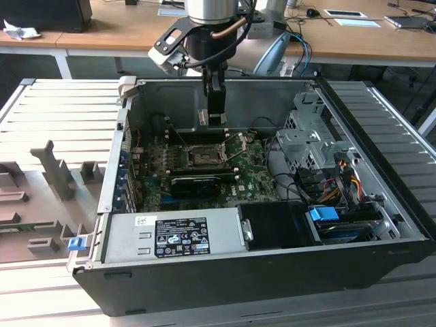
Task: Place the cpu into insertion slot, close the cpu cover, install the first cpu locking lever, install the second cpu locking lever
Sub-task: 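Place the cpu into insertion slot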
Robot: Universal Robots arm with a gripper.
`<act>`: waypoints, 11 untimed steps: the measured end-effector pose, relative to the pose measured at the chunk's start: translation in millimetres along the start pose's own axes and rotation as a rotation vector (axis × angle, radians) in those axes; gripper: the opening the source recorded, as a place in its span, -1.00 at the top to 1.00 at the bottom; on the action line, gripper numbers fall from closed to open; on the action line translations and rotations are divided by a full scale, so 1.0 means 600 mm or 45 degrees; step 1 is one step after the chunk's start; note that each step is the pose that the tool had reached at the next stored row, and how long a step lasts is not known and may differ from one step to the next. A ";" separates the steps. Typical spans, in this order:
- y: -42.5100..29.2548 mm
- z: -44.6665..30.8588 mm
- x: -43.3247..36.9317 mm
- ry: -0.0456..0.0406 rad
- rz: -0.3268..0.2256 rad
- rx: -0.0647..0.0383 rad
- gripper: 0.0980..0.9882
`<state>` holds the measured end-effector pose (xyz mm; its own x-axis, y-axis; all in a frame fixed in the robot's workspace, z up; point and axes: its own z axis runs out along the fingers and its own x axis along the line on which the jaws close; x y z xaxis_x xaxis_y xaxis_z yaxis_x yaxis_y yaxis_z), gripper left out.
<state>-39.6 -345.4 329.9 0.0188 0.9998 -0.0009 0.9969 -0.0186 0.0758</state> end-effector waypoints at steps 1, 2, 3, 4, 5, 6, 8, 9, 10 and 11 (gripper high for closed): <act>0.000 0.002 0.000 0.000 0.000 0.000 0.03; 0.000 0.003 0.000 0.000 0.000 0.000 0.03; 0.000 0.004 0.000 0.000 0.000 0.000 0.03; 0.000 0.005 0.000 0.000 0.000 0.000 0.03; 0.000 0.006 0.000 0.000 0.000 0.000 0.03; 0.000 0.006 0.000 0.000 0.000 0.000 0.03; -0.001 0.007 0.000 0.000 0.000 0.000 0.03; -0.001 0.008 0.000 0.000 0.000 0.000 0.03; -0.001 0.008 0.000 0.000 0.000 0.000 0.03; -0.001 0.008 0.000 0.000 0.000 0.000 0.03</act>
<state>-39.6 -345.4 325.0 0.0187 0.9998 -0.0010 0.9969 -0.0186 0.0759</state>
